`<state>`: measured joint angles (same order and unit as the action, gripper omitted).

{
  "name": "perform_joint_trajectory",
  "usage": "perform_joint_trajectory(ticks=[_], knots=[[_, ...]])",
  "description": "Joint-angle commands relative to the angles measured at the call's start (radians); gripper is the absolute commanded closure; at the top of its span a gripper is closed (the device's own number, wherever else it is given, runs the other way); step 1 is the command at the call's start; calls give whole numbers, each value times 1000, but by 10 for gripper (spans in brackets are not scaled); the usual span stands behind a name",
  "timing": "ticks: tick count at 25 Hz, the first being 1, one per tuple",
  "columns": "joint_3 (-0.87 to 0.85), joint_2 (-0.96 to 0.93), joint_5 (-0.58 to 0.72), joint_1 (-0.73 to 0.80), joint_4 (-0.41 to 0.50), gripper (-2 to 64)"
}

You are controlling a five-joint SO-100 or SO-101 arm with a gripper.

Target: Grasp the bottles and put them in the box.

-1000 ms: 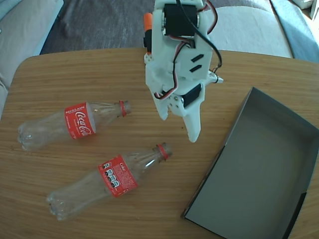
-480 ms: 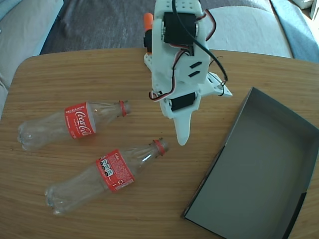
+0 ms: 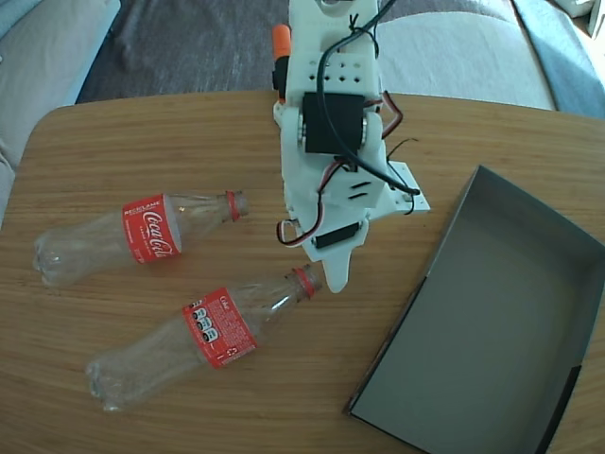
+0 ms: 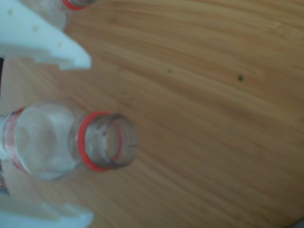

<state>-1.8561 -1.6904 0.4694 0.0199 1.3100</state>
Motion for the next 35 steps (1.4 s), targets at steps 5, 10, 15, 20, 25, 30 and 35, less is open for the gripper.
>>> perform_joint_trajectory(ticks=[5, 10, 15, 20, 25, 30, 35], knots=[[58, 40, 8, 2, -35, 244], [63, 86, 9, -18, -89, 168], [87, 140, 11, -48, -98, 169], [106, 209, 12, -92, -123, 169], [107, 235, 17, -101, -124, 169], [106, 268, 34, -89, -144, 169], [112, 299, 60, -89, -189, 169]])
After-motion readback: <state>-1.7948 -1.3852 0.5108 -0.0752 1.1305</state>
